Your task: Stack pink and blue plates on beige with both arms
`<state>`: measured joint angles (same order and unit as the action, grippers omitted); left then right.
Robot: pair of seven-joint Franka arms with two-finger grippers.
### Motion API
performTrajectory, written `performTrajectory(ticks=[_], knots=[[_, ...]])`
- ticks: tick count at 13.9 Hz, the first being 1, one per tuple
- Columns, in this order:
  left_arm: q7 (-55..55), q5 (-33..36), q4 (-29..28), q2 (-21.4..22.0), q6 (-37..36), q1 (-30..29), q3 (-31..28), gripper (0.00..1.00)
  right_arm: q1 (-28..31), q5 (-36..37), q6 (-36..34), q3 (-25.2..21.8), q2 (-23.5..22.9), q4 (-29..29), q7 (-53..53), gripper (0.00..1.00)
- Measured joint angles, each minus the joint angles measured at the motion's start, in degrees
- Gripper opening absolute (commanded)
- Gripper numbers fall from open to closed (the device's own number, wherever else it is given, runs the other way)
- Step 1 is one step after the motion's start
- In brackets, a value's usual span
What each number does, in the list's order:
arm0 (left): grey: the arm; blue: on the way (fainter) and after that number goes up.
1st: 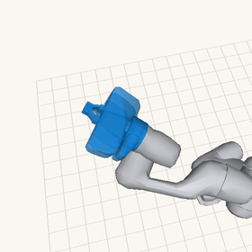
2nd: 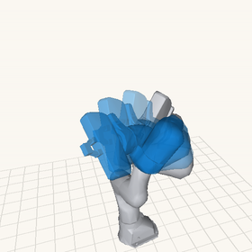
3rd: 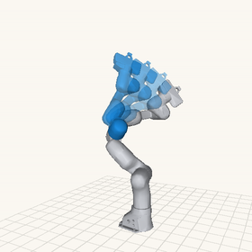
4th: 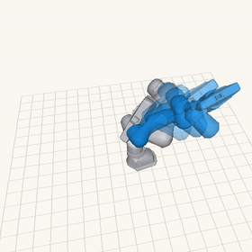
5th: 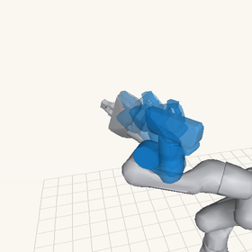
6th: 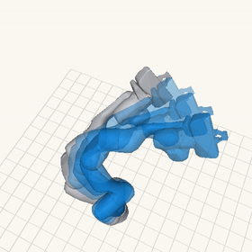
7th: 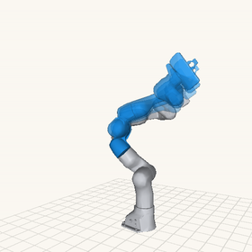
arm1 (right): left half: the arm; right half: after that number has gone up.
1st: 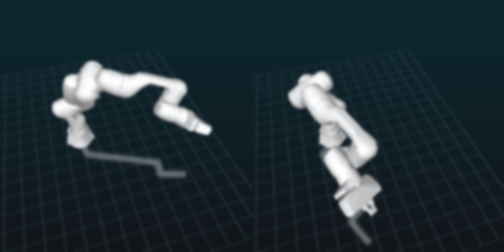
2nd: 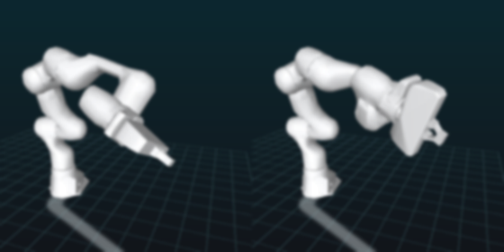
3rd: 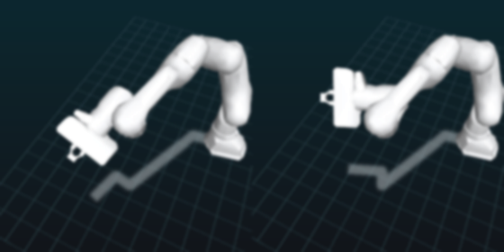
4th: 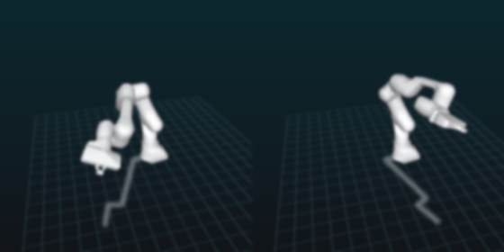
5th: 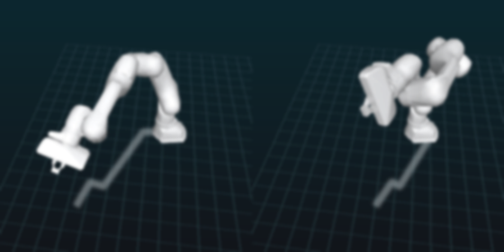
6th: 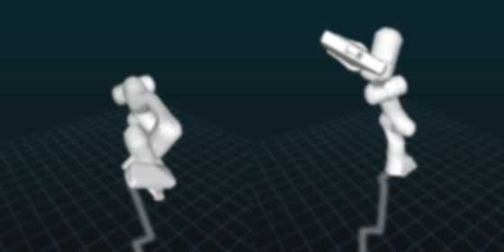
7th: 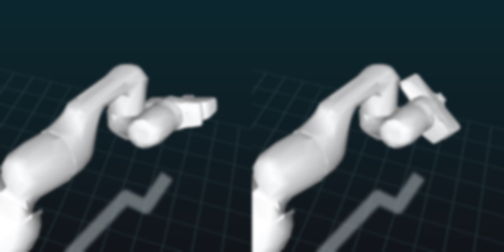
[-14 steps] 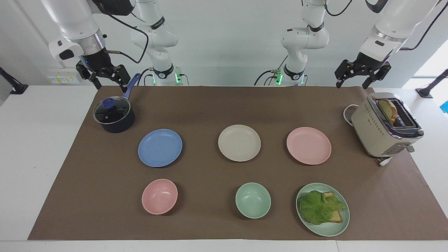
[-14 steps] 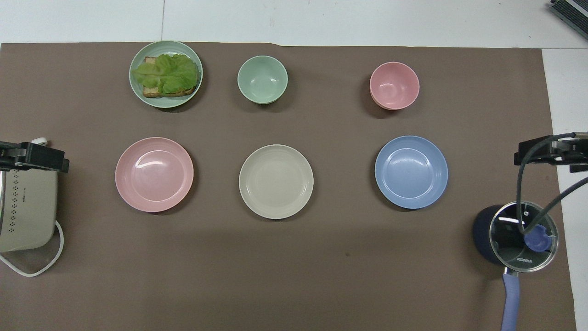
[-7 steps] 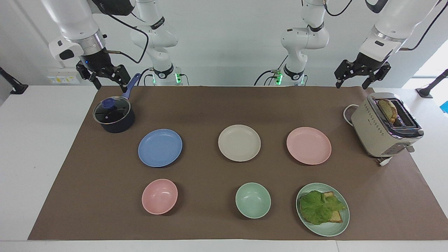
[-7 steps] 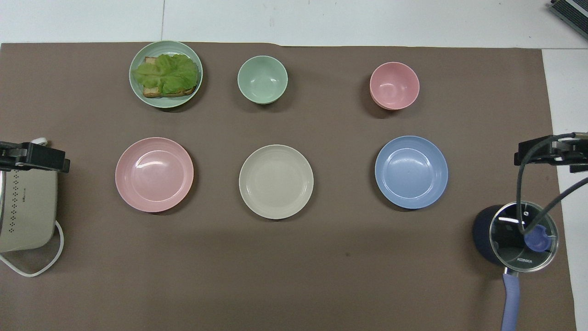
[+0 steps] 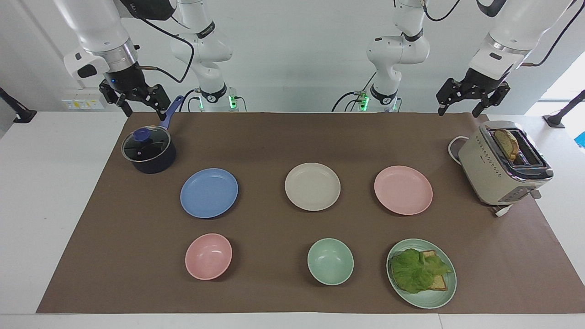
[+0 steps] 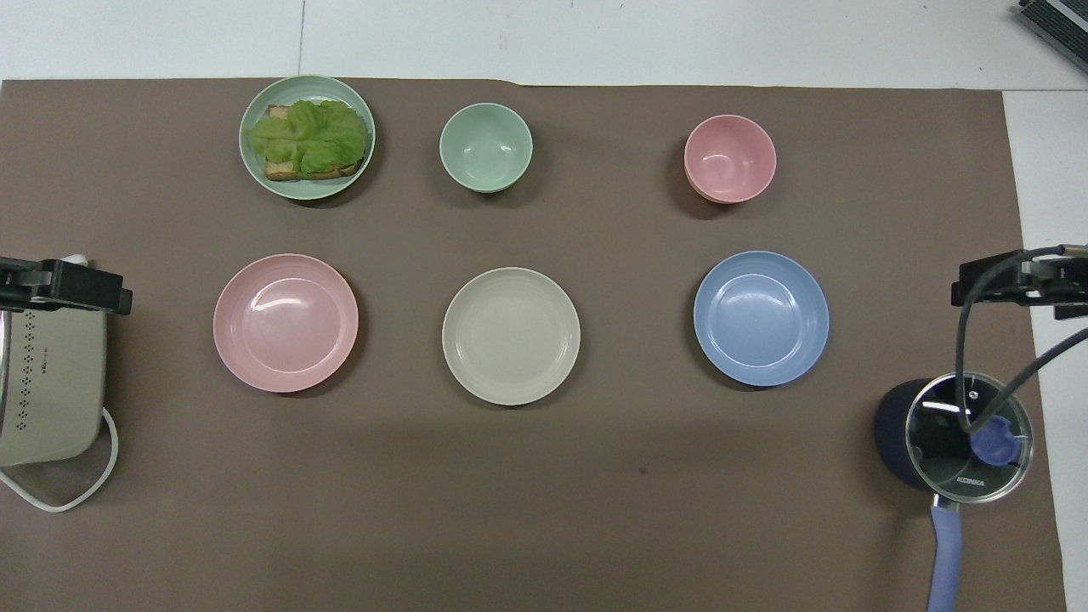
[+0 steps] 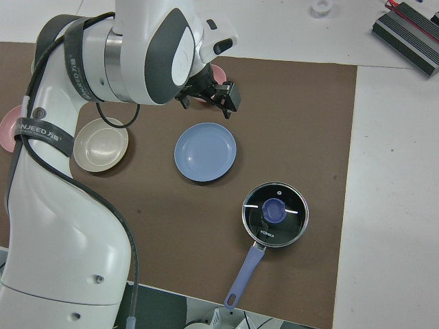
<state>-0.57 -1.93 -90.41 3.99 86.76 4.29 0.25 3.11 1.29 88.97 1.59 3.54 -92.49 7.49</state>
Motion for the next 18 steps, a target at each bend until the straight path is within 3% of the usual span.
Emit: performTrajectory(ticks=[9,18], knots=[[0.0,-0.05,-2.85,0.15,2.5,0.0,-0.03,1.0,0.0,0.0,0.0,0.0,0.0,0.0,0.0,1.0],[-0.04,-0.05,-17.33,-2.45,21.49,-2.18,-0.39,1.0,0.0,0.0,0.0,0.0,0.0,0.0,0.0,1.0]])
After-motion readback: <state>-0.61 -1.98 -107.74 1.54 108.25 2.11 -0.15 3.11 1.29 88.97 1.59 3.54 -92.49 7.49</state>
